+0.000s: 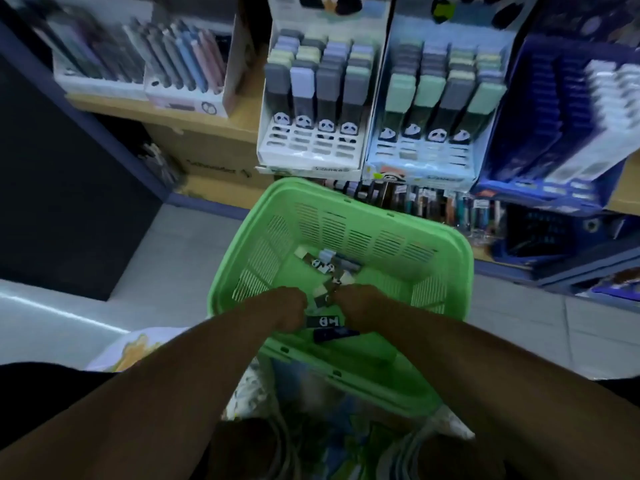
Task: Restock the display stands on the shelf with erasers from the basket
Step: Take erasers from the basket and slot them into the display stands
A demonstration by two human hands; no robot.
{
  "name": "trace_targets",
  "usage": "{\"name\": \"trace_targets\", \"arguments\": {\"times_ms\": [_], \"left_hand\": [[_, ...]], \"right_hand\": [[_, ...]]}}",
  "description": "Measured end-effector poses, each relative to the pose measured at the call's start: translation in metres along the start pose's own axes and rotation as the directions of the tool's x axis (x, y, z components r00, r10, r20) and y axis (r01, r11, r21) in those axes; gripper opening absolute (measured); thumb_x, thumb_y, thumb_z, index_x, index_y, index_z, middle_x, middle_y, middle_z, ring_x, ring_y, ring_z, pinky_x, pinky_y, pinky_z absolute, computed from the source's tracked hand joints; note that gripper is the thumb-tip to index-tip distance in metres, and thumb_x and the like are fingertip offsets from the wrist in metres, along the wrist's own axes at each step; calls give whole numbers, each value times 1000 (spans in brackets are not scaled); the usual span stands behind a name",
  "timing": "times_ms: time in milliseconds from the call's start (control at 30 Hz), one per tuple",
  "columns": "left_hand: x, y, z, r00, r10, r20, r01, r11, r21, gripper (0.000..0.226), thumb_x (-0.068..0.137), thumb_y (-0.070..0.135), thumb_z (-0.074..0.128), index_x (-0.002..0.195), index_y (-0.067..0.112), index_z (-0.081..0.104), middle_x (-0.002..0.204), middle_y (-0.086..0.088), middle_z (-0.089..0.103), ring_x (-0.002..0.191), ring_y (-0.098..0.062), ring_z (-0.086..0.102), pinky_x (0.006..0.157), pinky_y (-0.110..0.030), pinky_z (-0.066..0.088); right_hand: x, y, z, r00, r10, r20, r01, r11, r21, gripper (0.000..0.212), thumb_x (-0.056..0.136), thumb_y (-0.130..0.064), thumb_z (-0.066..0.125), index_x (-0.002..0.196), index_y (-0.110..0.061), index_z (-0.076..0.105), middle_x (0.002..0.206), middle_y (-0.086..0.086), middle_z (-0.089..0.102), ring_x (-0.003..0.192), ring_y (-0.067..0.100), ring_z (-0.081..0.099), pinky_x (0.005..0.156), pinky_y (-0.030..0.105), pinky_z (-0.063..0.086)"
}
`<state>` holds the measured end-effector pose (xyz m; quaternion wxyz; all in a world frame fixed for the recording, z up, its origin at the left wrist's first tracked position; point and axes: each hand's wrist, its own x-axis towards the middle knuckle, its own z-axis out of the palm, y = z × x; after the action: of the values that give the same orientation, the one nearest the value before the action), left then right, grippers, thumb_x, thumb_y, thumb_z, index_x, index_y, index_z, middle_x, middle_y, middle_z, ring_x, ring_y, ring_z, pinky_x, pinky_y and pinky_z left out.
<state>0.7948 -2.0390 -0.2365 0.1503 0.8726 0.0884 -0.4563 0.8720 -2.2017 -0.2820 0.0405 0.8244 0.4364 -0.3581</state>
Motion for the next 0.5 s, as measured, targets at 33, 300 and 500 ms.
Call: {"name": "trace_targets", "arguments": {"times_ms": [33, 300, 500], "left_hand": [[10, -1, 9, 1000, 3, 11, -3, 1000, 15, 45, 97, 25, 59, 138, 7, 52, 141, -15, 53, 123, -31, 55, 101, -35, 46], [48, 5, 42, 991, -24, 130, 21, 999, 24, 46, 98, 18, 56, 143, 20, 50, 130, -10, 61, 109, -24, 62, 86, -34, 47], [44, 14, 40, 980, -59, 191, 48, 997, 62, 53, 100, 17, 53, 151, 19, 37, 136, -11, 57, 116, -25, 59, 98, -37, 48]], "right_hand": [[11, 0, 17, 1000, -9, -5, 9, 1000, -12, 68, 93, -13, 66, 152, -16, 33, 150, 15, 43, 130, 34, 50, 101, 43, 45], [76, -4, 80, 995, -51, -82, 35, 981, -190, 93, 97, -48, 54, 159, -16, -8, 166, 15, -8, 152, 40, -7, 121, 59, -4], [85, -3, 99, 976, -88, -197, 57, 986, -158, 85, 89, -60, 54, 158, -20, 22, 161, 21, 21, 148, 46, 14, 117, 64, -4]]}}
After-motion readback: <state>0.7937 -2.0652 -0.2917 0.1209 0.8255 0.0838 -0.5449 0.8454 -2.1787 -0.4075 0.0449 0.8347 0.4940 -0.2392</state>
